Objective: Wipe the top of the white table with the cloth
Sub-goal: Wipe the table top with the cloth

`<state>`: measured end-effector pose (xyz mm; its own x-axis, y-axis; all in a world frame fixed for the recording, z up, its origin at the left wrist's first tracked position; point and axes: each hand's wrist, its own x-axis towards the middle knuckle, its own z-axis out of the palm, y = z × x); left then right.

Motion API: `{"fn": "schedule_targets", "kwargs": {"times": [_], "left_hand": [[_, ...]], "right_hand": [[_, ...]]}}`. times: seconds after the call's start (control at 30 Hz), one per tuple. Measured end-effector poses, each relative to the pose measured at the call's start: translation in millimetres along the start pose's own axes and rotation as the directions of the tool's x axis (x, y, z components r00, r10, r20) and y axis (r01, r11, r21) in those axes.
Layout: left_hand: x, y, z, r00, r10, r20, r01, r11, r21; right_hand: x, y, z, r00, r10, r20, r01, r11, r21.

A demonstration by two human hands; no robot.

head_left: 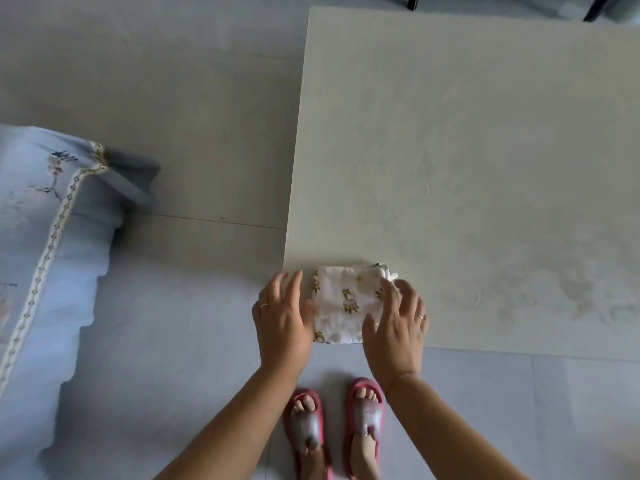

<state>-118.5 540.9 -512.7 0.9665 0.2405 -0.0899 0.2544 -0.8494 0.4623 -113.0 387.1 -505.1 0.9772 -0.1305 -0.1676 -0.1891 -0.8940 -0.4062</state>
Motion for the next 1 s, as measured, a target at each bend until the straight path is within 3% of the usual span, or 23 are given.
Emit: {"fn": "schedule_targets", "kwargs": {"times": [0.1,0.17,0.3,0.37,0.47,0.53,0.6,0.67,0.77,0.8,0.83,0.9,0.93,0.97,1.0], "left_hand": [[8.7,-17.2,12.6,0.977,0.154,0.146,-0.171,0.979,0.108],[12.1,-28.8,22.2,0.956,0.204,0.211,-0.244,0.952,0.185],[13.4,-41.3,30.6,0.944,0.245,0.219,-0.291,0.933,0.212],[12.5,-42.4,32.4,0.948,0.242,0.207,-0.282,0.939,0.197],[12.0,-40.6,33.0,0.955,0.233,0.184,-0.266,0.947,0.182],[11.5,-38.2,33.2,0.962,0.22,0.163,-0.243,0.96,0.141],[10.5,-36.4,34.1,0.976,0.174,0.128,-0.185,0.98,0.08],[9.9,-35.2,34.6,0.988,0.111,0.104,-0.114,0.993,0.019],[10.1,-34.1,34.4,0.992,0.086,0.089,-0.087,0.996,-0.001],[10.3,-33.7,34.7,0.992,0.092,0.089,-0.093,0.996,0.008],[10.4,-33.5,35.3,0.991,0.099,0.089,-0.101,0.995,0.017],[10.4,-33.0,36.2,0.99,0.109,0.087,-0.113,0.993,0.041],[11.2,-32.4,36.3,0.99,0.112,0.083,-0.117,0.992,0.052],[11.9,-32.1,36.3,0.99,0.113,0.082,-0.117,0.992,0.055],[12.0,-32.3,36.2,0.99,0.112,0.086,-0.116,0.992,0.054]], "right_hand": [[-9.4,-19.3,27.2,0.968,-0.236,0.084,0.245,0.963,-0.112],[-12.1,-26.5,44.6,0.947,-0.274,0.17,0.302,0.937,-0.174],[1.4,-7.2,49.1,0.915,-0.356,0.188,0.397,0.875,-0.276],[19.9,18.6,38.1,0.954,-0.269,0.136,0.299,0.897,-0.326],[37.0,33.9,28.5,0.999,0.011,0.043,0.003,0.951,-0.31],[23.8,9.5,36.3,0.999,0.036,0.019,-0.03,0.962,-0.271],[-4.6,-19.8,51.2,0.982,-0.166,0.094,0.185,0.949,-0.257],[-24.8,-27.0,58.2,0.885,-0.409,0.224,0.461,0.84,-0.287],[1.8,5.1,41.8,0.765,-0.566,0.306,0.641,0.716,-0.278],[12.8,17.5,35.9,0.785,-0.548,0.287,0.618,0.724,-0.307],[23.8,26.7,31.1,0.851,-0.458,0.256,0.522,0.791,-0.319],[34.5,24.0,29.9,0.976,-0.175,0.128,0.206,0.936,-0.286],[31.5,10.9,35.6,0.994,-0.083,0.077,0.101,0.957,-0.271],[23.0,-4.7,43.5,0.995,-0.069,0.076,0.087,0.96,-0.265],[10.7,-20.8,50.8,0.983,-0.139,0.119,0.166,0.952,-0.258]]}}
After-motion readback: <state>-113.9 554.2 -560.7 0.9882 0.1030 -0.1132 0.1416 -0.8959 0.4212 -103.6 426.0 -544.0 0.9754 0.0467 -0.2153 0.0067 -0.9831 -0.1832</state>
